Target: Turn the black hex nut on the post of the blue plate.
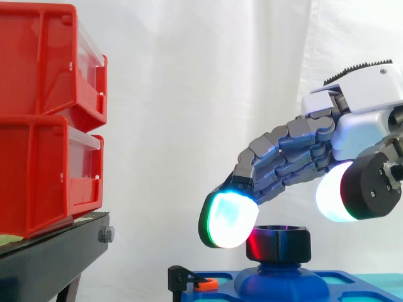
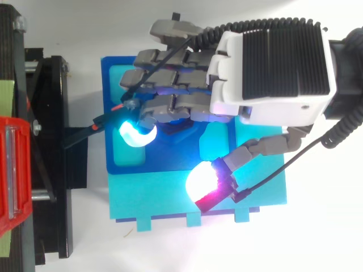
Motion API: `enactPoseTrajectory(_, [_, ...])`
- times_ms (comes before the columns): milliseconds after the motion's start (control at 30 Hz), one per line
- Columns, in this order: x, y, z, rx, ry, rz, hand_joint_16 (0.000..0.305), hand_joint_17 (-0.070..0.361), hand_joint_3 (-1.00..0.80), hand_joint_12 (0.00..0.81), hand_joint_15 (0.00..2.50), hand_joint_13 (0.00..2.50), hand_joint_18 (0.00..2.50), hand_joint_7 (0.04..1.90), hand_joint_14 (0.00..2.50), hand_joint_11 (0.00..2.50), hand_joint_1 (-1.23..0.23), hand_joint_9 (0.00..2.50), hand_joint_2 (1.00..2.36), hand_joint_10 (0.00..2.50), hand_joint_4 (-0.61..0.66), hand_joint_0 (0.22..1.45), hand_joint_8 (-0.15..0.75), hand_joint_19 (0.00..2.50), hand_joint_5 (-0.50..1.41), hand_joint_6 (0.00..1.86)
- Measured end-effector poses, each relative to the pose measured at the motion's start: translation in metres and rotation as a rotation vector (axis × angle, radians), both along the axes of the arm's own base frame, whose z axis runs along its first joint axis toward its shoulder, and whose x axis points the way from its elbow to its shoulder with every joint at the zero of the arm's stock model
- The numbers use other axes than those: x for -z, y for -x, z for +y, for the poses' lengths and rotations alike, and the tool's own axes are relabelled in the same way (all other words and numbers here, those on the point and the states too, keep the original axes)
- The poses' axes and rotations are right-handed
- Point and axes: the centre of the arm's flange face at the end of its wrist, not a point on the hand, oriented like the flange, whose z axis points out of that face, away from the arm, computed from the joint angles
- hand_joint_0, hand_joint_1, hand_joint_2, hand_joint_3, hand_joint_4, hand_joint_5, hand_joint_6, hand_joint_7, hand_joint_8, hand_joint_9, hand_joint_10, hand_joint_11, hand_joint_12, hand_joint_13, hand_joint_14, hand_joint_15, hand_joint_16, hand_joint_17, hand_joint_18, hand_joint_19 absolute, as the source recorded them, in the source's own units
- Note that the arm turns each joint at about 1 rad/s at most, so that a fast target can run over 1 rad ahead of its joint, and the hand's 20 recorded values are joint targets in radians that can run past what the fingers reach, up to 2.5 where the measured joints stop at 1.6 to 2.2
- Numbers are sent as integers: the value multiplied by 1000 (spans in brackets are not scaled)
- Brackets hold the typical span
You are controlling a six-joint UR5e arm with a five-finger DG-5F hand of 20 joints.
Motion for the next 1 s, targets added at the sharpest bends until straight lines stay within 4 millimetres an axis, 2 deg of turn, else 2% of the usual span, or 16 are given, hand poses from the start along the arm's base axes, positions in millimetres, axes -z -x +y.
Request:
enactPoseTrajectory(533, [2, -1, 6, 4, 10, 5, 45, 101, -500, 314, 29, 20, 0, 719, 0, 0, -552, 214, 1000, 0, 122, 403, 180, 64, -232, 502])
enactPoseTrajectory(767, [16, -20, 11, -21, 5, 35, 45, 102, -500, 313, 34, 25, 0, 718, 0, 0, -549, 219, 1000, 0, 120, 405, 181, 55, -232, 502])
enactPoseTrajectory(1000, [19, -23, 12, -45, -4, 83, 45, 102, -500, 311, 35, 27, 0, 720, 0, 0, -550, 222, 1000, 0, 118, 409, 181, 57, -232, 502])
